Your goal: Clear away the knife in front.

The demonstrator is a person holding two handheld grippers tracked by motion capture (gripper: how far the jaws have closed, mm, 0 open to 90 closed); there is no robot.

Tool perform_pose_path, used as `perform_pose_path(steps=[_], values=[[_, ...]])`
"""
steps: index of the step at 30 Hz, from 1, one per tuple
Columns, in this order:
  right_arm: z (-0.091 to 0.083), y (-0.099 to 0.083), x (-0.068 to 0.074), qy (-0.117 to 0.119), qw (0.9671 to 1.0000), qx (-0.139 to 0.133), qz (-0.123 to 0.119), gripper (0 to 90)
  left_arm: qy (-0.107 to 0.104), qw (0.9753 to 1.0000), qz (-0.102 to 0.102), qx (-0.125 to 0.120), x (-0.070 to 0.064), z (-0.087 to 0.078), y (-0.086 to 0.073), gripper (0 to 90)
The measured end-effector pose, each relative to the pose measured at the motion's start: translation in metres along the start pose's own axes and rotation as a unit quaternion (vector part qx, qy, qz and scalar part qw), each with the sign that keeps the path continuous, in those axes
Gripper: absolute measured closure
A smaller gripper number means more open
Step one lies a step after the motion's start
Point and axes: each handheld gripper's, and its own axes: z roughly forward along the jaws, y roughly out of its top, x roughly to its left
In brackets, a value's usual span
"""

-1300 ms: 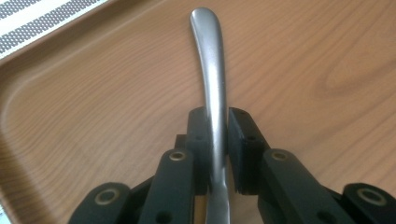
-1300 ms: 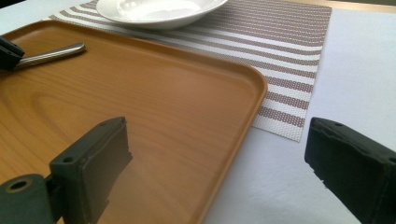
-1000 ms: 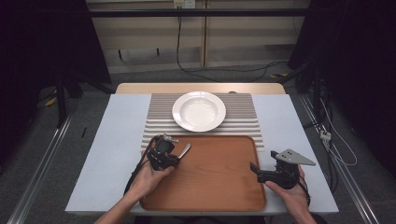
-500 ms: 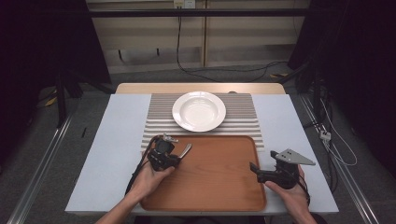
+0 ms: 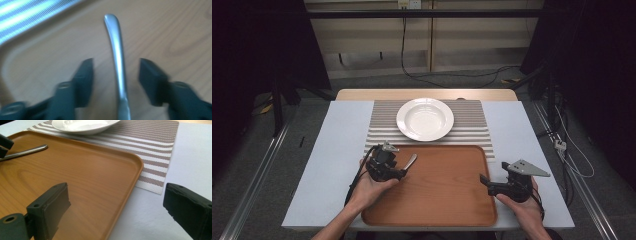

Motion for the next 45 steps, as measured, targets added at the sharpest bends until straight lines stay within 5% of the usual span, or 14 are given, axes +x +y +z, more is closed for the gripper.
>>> perform_pose_path(steps=[6, 19, 23, 29, 37, 41, 43, 45], values=[[-0.001, 0.000, -0.001, -0.002, 1.0000, -0.001, 0.001, 6.2, 0.001, 0.9999, -0.001, -0.016, 0.001, -0.001, 0.002, 17.2], [-0.002, 0.001, 0.001, -0.004, 1.0000, -0.002, -0.005, 6.2, -0.033, 0.9984, 0.043, -0.014, -0.013, 0.001, 0.003, 20.0], [-0.002, 0.001, 0.002, -0.004, 1.0000, -0.003, -0.005, 6.3, -0.040, 0.9971, 0.061, -0.019, -0.018, 0.001, 0.003, 29.2], [-0.002, 0.001, 0.001, -0.004, 1.0000, -0.002, -0.006, 6.3, -0.061, 0.9951, 0.076, -0.018, -0.025, 0.006, 0.003, 59.9], [-0.003, 0.001, 0.001, -0.005, 1.0000, -0.003, -0.006, 6.3, -0.049, 0.9960, 0.075, -0.006, -0.025, 0.020, 0.003, 90.0], [-0.002, 0.001, 0.001, -0.004, 1.0000, -0.003, -0.005, 6.4, -0.067, 0.9960, 0.059, -0.002, -0.018, 0.022, 0.004, 90.0], [-0.002, 0.001, 0.002, -0.004, 1.0000, -0.002, -0.005, 6.4, -0.074, 0.9942, 0.078, -0.004, -0.014, 0.023, 0.004, 90.0], [-0.002, 0.001, 0.002, -0.004, 1.0000, -0.002, -0.006, 6.4, -0.072, 0.9945, 0.076, -0.007, -0.013, 0.023, 0.004, 90.0]])
